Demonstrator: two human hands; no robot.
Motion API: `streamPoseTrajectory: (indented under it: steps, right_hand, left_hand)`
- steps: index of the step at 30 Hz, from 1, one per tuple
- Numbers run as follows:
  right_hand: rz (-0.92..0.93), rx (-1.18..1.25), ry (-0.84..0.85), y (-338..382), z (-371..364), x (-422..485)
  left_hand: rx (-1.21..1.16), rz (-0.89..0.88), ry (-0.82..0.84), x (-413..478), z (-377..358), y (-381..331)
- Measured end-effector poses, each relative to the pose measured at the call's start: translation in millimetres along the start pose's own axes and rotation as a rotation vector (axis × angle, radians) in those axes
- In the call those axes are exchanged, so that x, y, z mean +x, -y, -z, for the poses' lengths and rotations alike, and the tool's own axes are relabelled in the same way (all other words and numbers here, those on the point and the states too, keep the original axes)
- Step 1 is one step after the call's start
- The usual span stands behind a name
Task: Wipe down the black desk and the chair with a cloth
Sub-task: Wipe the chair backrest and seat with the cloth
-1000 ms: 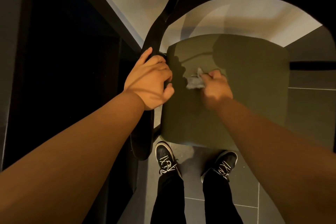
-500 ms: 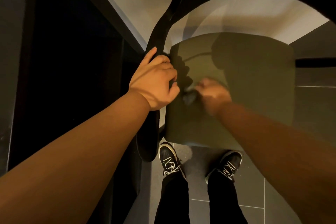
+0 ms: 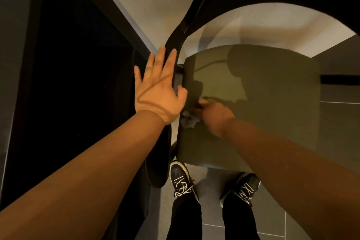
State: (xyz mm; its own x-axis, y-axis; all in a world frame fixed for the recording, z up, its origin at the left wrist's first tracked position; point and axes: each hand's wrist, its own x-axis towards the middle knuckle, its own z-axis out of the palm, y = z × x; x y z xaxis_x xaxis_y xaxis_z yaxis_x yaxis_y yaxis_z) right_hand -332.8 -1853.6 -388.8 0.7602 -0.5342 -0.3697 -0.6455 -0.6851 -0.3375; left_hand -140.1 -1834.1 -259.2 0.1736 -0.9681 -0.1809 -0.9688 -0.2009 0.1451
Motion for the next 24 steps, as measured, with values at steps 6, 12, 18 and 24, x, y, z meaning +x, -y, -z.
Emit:
streamPoseTrajectory:
  steps: [6,12,18,24]
  right_hand:
    - [-0.408,0.134,-0.379,-66.0,74.5,83.7]
    - [-0.322,0.101,-0.049,-25.0,59.8,83.7]
    - [-0.059,0.062,0.007,-19.5,24.5,33.5]
    - [-0.502,0.073,-0.274,-82.8,61.9,50.3]
  left_hand:
    - [-0.117,-0.025,-0.027,-2.6,-2.0,2.6]
    - [-0.146,-0.017,-0.010,-2.0,3.1,-0.7]
    - [-0.128,0.010,0.011,-1.8,4.5,-2.9]
    - [-0.134,0.014,0.003,-3.5,3.8,-1.9]
